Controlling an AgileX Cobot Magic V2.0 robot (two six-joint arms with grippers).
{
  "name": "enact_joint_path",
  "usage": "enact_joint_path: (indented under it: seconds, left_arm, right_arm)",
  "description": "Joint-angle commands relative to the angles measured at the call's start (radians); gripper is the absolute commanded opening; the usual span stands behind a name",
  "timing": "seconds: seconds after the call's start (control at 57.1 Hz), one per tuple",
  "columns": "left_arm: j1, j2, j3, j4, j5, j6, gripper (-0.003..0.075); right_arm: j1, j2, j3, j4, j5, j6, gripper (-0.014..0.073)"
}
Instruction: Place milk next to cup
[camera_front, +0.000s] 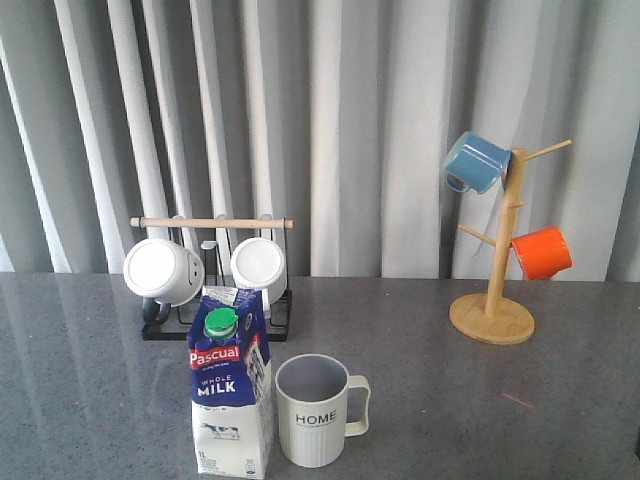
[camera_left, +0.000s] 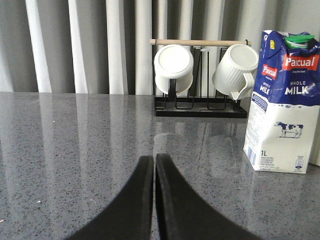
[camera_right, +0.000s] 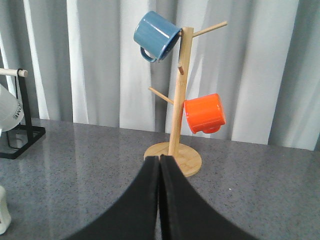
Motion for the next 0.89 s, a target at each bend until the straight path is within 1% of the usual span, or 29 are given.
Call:
enact_joint_path:
  seconds: [0.0, 0.192, 0.332, 0.472, 0.542, 0.595, 0.787, 0.875]
  left_arm:
    - [-0.007, -0.012, -0.023, -0.010, -0.070, -0.009, -0.0006]
    - [-0.007, -0.012, -0.023, -0.010, -0.070, -0.009, -0.0006]
    - [-0.007, -0.012, -0.023, -0.010, -0.070, -0.009, -0.0006]
    - [-0.007, -0.012, -0.023, -0.010, -0.070, -0.009, -0.0006]
    - [-0.007, -0.012, -0.023, -0.010, -0.070, -0.009, -0.0006]
    - [-0.007, -0.011, -0.023, -0.010, -0.070, -0.009, -0.0006]
    - [-0.007, -0.011, -0.023, -0.010, -0.070, -0.009, -0.0006]
    - [-0.007, -0.011, -0.023, -0.010, -0.070, -0.009, -0.0006]
  right_arm:
    - [-0.004, -0.143, 0.051, 0.027, -0.011, -0.006, -0.0008]
    - [-0.004, -0.428, 0.279, 0.017, 0.036, -0.019, -0.0008]
    - [-0.004, -0.648, 0.393, 0.031, 0.138, -0.011, -0.0008]
    - [-0.004, -0.797, 0.487, 0.066, 0.162, -0.011, -0.0008]
    - [-0.004, -0.836, 0.522, 0.074, 0.154, -0.011, -0.0008]
    - [-0.002, -0.833, 0.519, 0.077, 0.180, -0.011, -0.0008]
    - [-0.001, -0.833, 0.520, 0.081, 0.177, -0.014, -0.0008]
    - [-0.001, -0.833, 0.520, 0.108, 0.173, -0.014, -0.0008]
